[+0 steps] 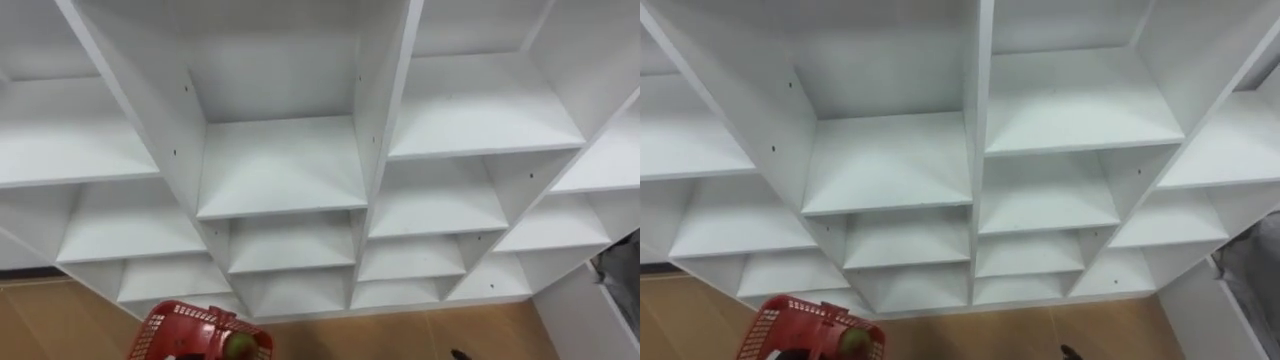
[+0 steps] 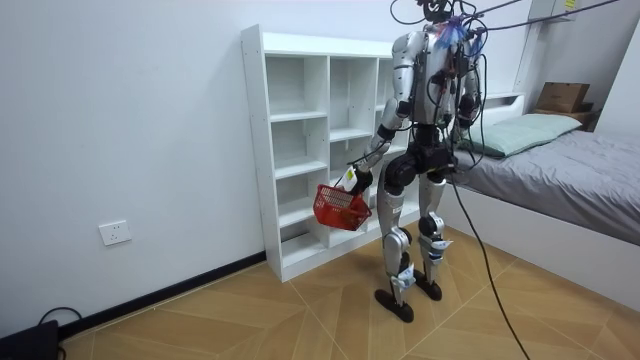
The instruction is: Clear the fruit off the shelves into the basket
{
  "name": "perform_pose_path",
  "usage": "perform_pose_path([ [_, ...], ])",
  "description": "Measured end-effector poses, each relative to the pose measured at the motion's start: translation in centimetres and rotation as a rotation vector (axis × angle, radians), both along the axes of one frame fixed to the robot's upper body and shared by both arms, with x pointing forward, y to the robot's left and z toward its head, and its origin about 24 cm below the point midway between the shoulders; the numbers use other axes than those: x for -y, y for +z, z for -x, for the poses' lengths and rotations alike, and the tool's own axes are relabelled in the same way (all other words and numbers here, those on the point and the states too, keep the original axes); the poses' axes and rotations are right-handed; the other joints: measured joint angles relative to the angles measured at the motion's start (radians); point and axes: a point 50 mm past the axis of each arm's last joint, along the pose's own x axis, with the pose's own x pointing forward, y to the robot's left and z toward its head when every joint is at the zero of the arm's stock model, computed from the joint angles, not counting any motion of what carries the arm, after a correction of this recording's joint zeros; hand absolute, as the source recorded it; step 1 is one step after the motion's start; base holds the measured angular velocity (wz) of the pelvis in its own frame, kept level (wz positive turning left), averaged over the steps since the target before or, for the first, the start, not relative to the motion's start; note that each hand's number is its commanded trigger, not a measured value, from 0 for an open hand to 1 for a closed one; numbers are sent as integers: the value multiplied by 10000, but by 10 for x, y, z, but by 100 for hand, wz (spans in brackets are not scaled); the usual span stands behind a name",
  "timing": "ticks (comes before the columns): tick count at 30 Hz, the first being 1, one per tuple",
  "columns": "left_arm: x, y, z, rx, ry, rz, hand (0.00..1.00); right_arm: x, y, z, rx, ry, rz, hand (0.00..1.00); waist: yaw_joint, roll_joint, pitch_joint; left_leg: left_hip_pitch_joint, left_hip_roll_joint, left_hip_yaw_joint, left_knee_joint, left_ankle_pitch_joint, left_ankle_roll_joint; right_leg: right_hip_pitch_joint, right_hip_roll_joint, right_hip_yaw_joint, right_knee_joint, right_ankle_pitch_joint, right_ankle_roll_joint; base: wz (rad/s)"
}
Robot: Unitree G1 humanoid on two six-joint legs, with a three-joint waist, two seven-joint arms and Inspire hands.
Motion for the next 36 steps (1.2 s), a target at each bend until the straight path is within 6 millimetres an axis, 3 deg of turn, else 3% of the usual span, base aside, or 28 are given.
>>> perform_pose_path([
  [6,-8,-4,11,-451,597,-253,100,7,-4,12,-425,-1148,-91,0,-53,-118,-32,154,13,99,-79,1,-7,169,88,120,-131,24,4,-4],
  [14,-27,-9,42,-1471,2554,-333,100,20,-9,40,-1644,-2985,-145,0,-166,-205,76,775,8,-38,-245,-5,-16,747,126,241,-324,21,3,-5],
  [15,-29,-10,45,-1580,2748,-352,100,22,-10,45,-1866,-3183,-165,0,-179,-244,47,815,3,-43,-244,-5,-17,780,121,240,-316,16,7,0],
  [20,-32,-11,54,-2027,3131,-381,100,21,-13,61,-2902,-3494,-413,0,-169,-266,52,893,1,-70,-245,-21,-26,793,120,247,-252,24,25,0],
  [36,-20,-16,69,-2601,3445,-85,100,20,-14,58,-3139,-3458,-341,0,-124,-62,17,1120,6,-215,-240,-45,-43,1156,153,146,-282,43,21,1],
])
